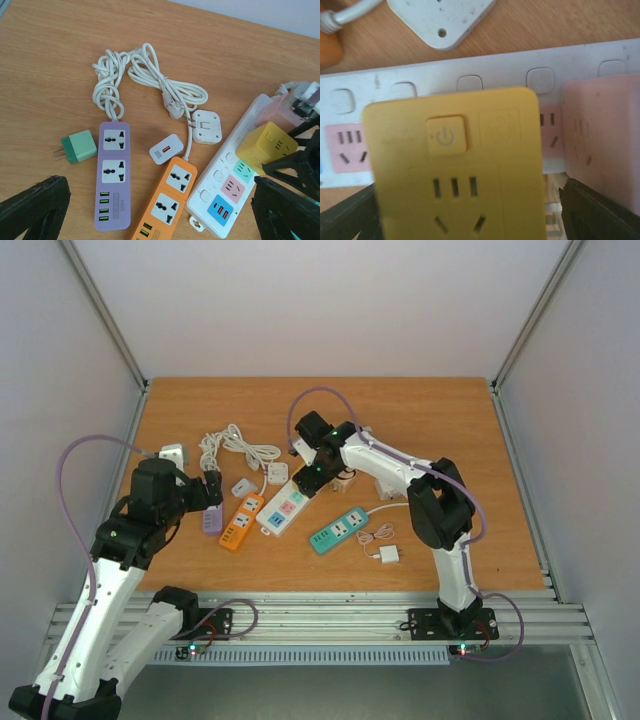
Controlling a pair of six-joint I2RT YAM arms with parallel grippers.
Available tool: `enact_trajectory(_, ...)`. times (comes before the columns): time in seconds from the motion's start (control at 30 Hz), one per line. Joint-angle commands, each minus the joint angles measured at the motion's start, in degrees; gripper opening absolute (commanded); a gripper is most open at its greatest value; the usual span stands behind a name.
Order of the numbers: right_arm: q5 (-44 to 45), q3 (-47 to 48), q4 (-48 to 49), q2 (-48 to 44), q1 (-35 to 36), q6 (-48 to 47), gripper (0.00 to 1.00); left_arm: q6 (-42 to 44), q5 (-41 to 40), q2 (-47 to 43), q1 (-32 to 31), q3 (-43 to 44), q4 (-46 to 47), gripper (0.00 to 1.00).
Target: Insert the plug
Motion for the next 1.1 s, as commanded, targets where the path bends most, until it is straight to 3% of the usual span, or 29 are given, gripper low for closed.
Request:
enact_trajectory(0.0, -2.9, -0.7, 1.1, -7.3, -0.1, 4.1, 0.9, 0.7, -0.2, -0.1, 0.4, -0.5, 2.5, 0.99)
enact_trajectory(0.13, -2.0, -3.4, 3.4, -11.7, -0.1, 7.2, 0.92, 0.7, 0.2, -0.1, 0.4, -0.5, 2.5, 0.99)
enact_trajectory(0.23, 3.8, -7.4, 7.0, -16.0, -0.5, 11.7, 0.92, 0.7, 0.2, -0.4, 0.4, -0.5, 2.5, 0.99)
enact_trajectory(0.37, 16.0, -12.9, 9.2, -20.7, -2.3, 23.0, 0.91, 0.7, 1.2, -1.0, 0.4, -0.8, 3.1, 0.99)
enact_trajectory(0.47, 19.8, -14.5, 5.3, -20.6, -4.0, 31.7, 0.88, 0.6, 1.7, -1.1, 0.4, -0.8, 3.3, 0.99)
enact_trajectory(0.6, 18.5, -11.8, -0.5, -15.4, -5.3, 37.3, 0.87, 0.6, 1.9, -0.8, 0.4, -0.9, 3.5, 0.99)
enact_trajectory(1.07, 10.8, -7.8, 3.7, -6.1, -7.0, 33.9, 0.92, 0.5, 2.7, 0.0, 0.4, -1.0, 3.9, 0.99)
